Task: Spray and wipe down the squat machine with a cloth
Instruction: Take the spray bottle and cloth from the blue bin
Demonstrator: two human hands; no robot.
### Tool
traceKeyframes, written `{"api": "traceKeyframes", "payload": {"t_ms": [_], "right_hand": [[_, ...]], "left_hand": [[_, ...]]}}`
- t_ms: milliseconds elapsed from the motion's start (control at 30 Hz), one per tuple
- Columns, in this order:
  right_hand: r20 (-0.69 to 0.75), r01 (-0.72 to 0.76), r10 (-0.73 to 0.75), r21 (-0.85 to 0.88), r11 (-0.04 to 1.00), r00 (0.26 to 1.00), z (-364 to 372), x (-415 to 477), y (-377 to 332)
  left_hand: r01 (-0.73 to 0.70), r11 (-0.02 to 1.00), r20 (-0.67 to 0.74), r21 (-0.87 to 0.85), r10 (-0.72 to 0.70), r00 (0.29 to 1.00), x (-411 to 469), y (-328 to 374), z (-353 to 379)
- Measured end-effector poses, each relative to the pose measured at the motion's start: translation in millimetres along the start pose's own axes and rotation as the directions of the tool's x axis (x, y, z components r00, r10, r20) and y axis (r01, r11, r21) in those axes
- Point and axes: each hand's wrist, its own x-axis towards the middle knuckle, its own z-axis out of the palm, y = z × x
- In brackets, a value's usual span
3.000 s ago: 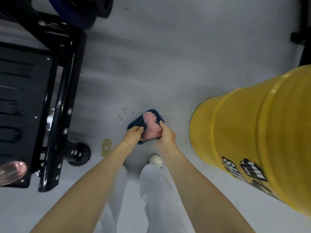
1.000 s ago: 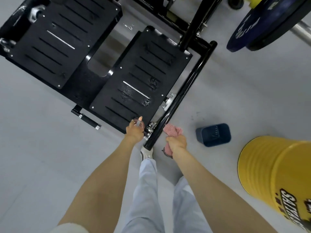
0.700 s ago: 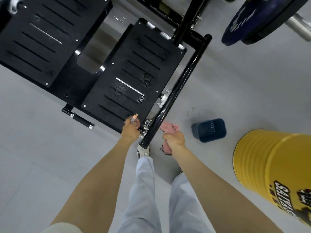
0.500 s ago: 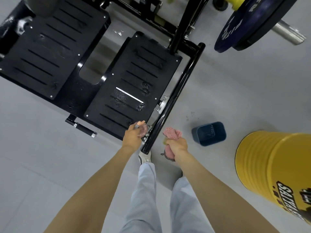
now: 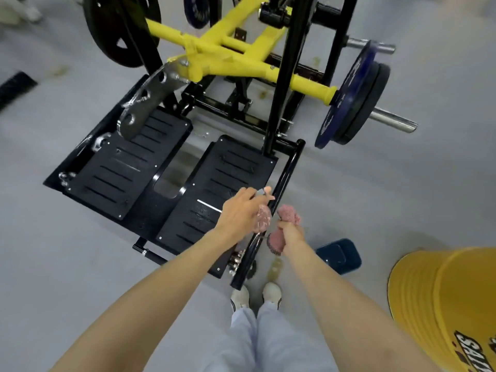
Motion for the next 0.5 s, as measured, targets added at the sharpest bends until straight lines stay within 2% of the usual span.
{"api": "traceKeyframes", "payload": {"t_ms": [167,267,367,433,500], "right_hand": [[0.256,-0.072,0.013,0.221,0.973,0.967,-11,-24,-49],[0.281,-0.019,-0.075,0.317,0.948,0.957,-20,-44,-79],[0.249,0.082,-0.160,0.299,0.951,0.955,-30,-50,-107],[0.309,0.134,-0.224,0.285,0.949,0.925,-34,-50,-123],[0.400,0.117,-0.231,0.288,0.950,0.887,-38,-56,-137]], "left_hand": [[0.018,0.997,-0.124,-0.070,-0.026,0.992,42,58,-57],[0.061,0.992,-0.175,-0.111,-0.080,0.981,62,89,-87],[0.095,0.960,-0.250,-0.263,-0.163,0.954,83,110,-113],[0.060,0.941,-0.319,-0.332,-0.172,0.932,92,123,-128],[0.024,0.912,-0.375,-0.410,-0.193,0.907,99,136,-143]]}}
